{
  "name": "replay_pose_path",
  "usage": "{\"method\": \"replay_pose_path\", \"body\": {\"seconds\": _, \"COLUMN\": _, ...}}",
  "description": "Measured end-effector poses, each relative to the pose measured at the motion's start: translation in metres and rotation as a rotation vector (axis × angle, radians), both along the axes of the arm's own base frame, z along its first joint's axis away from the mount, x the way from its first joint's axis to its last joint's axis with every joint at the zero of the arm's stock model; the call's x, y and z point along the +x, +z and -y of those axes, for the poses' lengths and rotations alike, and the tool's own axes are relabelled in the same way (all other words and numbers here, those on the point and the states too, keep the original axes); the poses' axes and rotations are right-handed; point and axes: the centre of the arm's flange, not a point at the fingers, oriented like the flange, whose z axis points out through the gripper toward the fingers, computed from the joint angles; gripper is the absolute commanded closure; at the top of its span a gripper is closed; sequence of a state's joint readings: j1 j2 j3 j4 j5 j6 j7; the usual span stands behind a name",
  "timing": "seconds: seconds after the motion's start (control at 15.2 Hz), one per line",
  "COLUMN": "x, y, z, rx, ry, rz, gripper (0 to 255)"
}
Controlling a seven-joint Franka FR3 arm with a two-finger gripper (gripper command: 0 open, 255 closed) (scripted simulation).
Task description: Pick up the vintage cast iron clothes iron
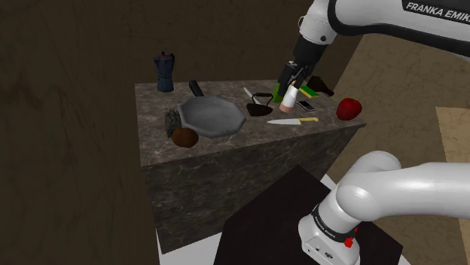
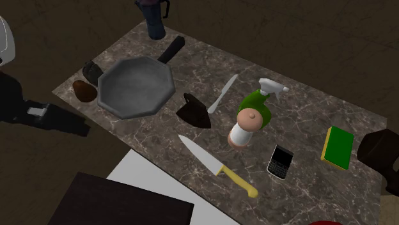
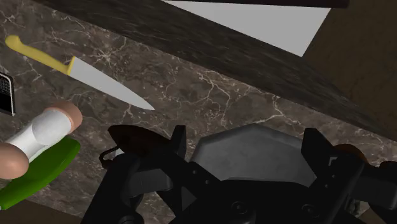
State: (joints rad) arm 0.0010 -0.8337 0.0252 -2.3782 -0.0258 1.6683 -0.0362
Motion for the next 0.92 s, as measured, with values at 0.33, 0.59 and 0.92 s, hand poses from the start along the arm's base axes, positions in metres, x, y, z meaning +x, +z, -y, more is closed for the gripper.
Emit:
{"method": "replay_pose_path", "body": {"seconds": 0.33, "x": 0.023, "y": -0.018, "z": 0.031, "rx": 0.009, "ry": 0.082, "rz": 0.001, "gripper": 0}}
{"method": "replay_pose_path", "body": {"seconds": 0.59, "x": 0.056, "y": -0.039, "z": 0.065, "rx": 0.019, "ry": 0.193, "rz": 0.004, "gripper": 0}}
{"method": "replay_pose_path", "body": {"seconds": 0.92, "x": 0.098, "y": -0.066, "z": 0.108, "rx": 0.033, "ry": 0.334, "rz": 0.009, "gripper": 0}}
